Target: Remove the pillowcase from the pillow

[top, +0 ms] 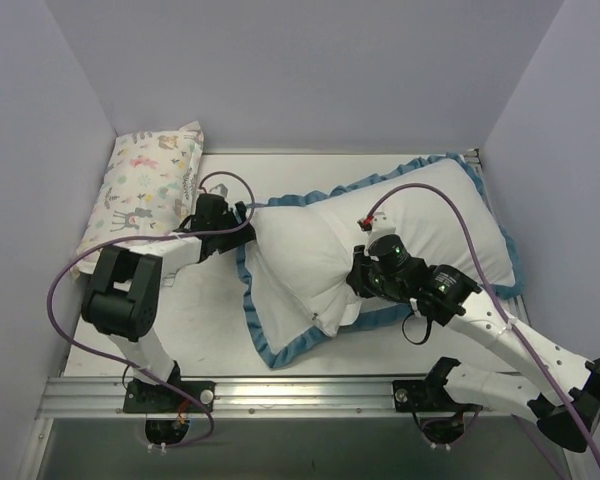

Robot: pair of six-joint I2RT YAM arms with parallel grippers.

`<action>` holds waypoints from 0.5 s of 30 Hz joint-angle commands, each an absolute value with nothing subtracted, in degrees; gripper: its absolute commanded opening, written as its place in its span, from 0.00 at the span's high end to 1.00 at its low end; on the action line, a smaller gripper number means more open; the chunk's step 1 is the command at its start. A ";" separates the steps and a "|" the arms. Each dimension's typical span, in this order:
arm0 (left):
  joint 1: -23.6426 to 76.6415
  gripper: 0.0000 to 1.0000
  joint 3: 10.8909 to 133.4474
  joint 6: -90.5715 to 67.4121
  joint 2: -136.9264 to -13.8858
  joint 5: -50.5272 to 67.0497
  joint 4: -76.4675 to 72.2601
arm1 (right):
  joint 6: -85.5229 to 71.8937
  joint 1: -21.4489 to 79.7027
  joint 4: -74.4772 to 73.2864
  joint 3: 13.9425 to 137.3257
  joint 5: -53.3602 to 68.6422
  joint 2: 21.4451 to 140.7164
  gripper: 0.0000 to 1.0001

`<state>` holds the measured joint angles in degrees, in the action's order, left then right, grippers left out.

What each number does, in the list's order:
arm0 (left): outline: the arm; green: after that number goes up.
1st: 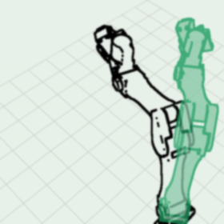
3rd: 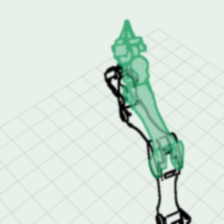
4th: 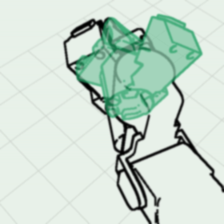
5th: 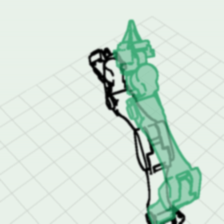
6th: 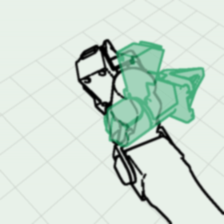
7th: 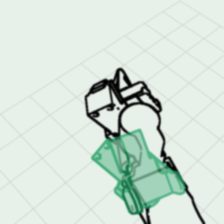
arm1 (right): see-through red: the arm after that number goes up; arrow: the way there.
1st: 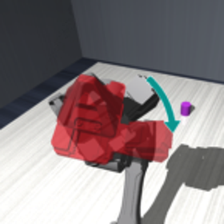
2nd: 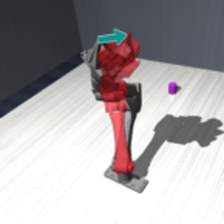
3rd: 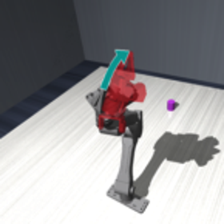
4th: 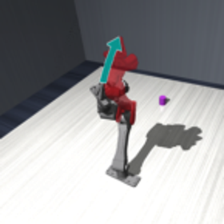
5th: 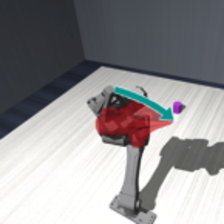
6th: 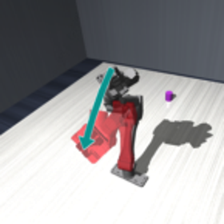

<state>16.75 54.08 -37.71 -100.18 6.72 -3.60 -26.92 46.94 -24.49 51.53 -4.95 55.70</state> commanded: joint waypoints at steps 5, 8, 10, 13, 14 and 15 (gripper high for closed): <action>14.50 0.11 56.51 -38.23 -82.72 6.17 -2.92 | -24.87 40.00 -25.15 60.46 4.00 64.24 1.00; 14.50 0.07 56.60 -39.98 -75.60 3.96 3.94 | -24.88 37.71 -23.03 63.54 6.94 67.84 1.00; 15.11 0.05 54.85 -42.61 -71.13 4.04 5.88 | -24.87 37.09 -22.76 67.05 8.96 71.17 1.00; 20.46 0.03 51.35 -45.43 -65.59 2.30 7.46 | -25.84 36.48 -21.10 72.05 12.64 75.65 1.00; 22.39 0.03 50.28 -46.05 -64.44 -0.93 7.73 | -26.19 36.47 -20.75 73.38 13.61 76.72 1.00; 26.24 0.03 48.88 -46.66 -63.38 -1.84 7.39 | -26.63 36.47 -20.57 74.43 14.41 77.60 1.00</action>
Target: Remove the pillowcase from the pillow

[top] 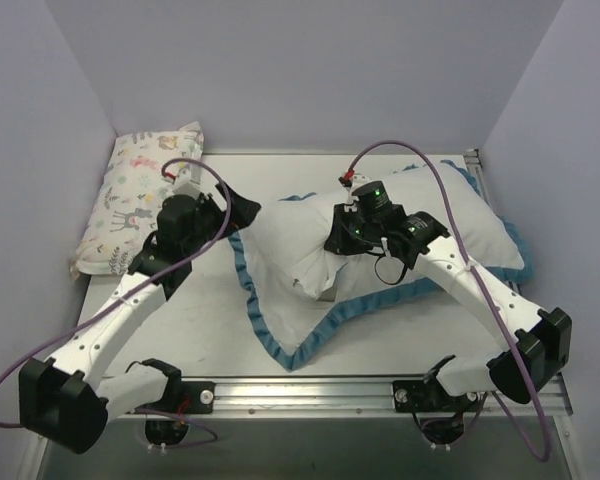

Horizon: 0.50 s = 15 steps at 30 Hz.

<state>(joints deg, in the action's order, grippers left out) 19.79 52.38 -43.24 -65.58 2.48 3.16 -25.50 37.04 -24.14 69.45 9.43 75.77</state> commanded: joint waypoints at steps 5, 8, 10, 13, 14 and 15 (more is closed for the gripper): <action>31.11 0.02 43.00 -52.99 -61.44 0.00 4.75 | -27.51 36.47 -19.34 77.96 15.91 80.86 1.00; 33.48 0.02 38.43 -56.95 -58.46 1.67 0.80 | -27.69 36.48 -19.16 79.01 15.73 81.65 1.00; 33.84 0.02 36.92 -59.22 -56.18 2.02 -1.30 | -27.77 36.56 -19.07 79.36 15.91 82.26 1.00; 33.93 0.03 32.79 -62.30 -53.62 3.07 -6.12 | -27.95 37.00 -18.90 79.45 16.17 82.88 1.00; 33.93 0.03 31.39 -63.27 -53.44 3.51 -8.07 | -28.30 37.18 -18.46 79.54 16.26 82.97 1.00; 33.93 0.03 28.94 -64.15 -53.26 4.04 -10.61 | -28.39 37.35 -18.20 79.37 16.09 83.06 1.00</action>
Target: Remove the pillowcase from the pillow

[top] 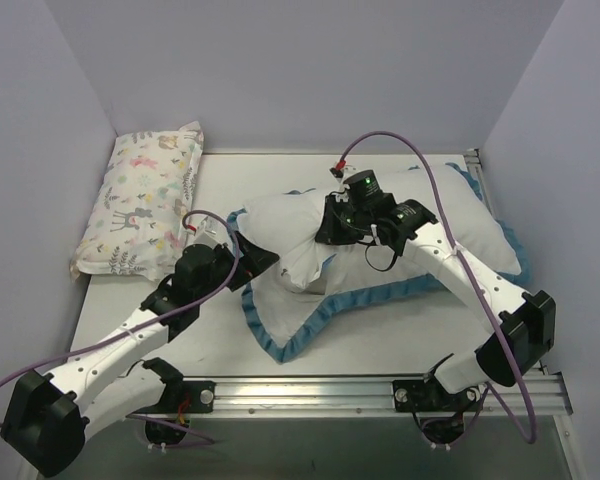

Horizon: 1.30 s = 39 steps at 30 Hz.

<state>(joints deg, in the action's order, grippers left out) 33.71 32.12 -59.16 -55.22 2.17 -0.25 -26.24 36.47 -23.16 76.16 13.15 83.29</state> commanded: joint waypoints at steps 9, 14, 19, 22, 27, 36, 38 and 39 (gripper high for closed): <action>36.03 0.02 24.52 -68.29 -58.44 9.85 -31.28 | -28.74 38.58 -17.84 79.98 15.12 84.20 1.00; 36.91 0.03 26.09 -66.18 -60.99 10.98 -35.60 | -28.83 40.43 -17.75 81.03 13.98 85.87 1.00; 35.69 0.03 29.96 -65.21 -70.98 12.47 -37.00 | -29.27 42.45 -17.75 82.70 13.62 86.92 1.00; 33.24 0.03 32.78 -66.09 -75.48 12.75 -39.11 | -29.44 42.89 -17.75 83.67 14.32 87.27 1.00; 29.80 1.00 41.62 -65.57 -81.99 15.29 -39.22 | -27.78 42.63 -18.71 85.33 16.43 88.85 1.00; 28.39 1.00 58.97 -51.68 -81.21 0.44 -6.25 | -21.89 41.31 -30.40 86.75 -1.91 81.13 0.14; 27.60 1.00 60.72 -51.24 -81.03 -0.95 -4.76 | -22.41 40.87 -30.94 84.04 -6.39 77.88 0.13; 27.51 1.00 61.17 -50.63 -81.21 -0.97 -3.70 | -22.67 40.26 -31.29 83.07 -7.55 76.57 0.13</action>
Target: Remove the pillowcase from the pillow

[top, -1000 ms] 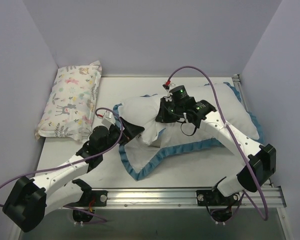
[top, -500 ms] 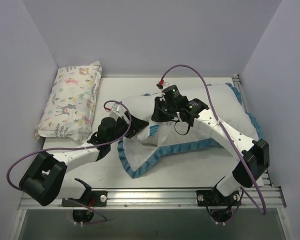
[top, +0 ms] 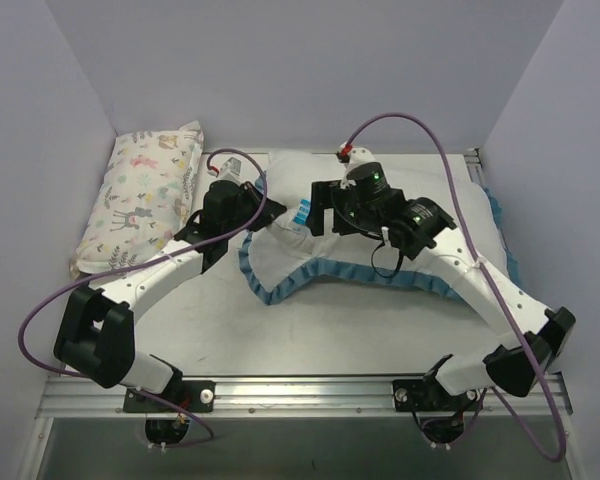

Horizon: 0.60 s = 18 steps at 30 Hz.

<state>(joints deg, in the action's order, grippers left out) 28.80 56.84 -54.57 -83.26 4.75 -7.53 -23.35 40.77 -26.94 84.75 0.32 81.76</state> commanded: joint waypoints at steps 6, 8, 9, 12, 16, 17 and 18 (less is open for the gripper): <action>27.51 1.00 62.58 -49.49 -80.42 -1.50 -1.76 | -23.38 37.01 -30.85 79.01 -12.40 78.38 0.12; 27.60 1.00 62.84 -49.22 -79.89 -1.41 -1.84 | -23.12 36.30 -30.32 80.94 -11.52 81.11 0.14; 27.51 1.00 63.28 -48.87 -79.81 -1.15 -1.93 | -22.94 36.21 -30.24 83.12 -11.69 84.17 0.14; 27.33 1.00 64.51 -48.08 -79.19 -1.05 -0.36 | -22.94 35.34 -30.41 85.86 -12.13 88.58 0.28; 24.44 1.00 65.56 -47.46 -77.26 -1.06 2.72 | -24.08 31.12 -30.15 80.27 -12.74 86.33 0.90; 23.39 1.00 65.48 -47.55 -76.73 -0.62 2.99 | -24.17 28.76 -29.97 78.59 -13.09 85.26 1.00; 20.59 1.00 65.57 -47.98 -76.03 -0.09 3.16 | -24.17 27.44 -29.62 77.18 -13.10 83.17 1.00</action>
<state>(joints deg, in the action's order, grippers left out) 26.13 61.01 -49.21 -81.56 2.57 5.13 -24.14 32.51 -27.88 80.53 -8.86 88.66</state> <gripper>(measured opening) 0.076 0.034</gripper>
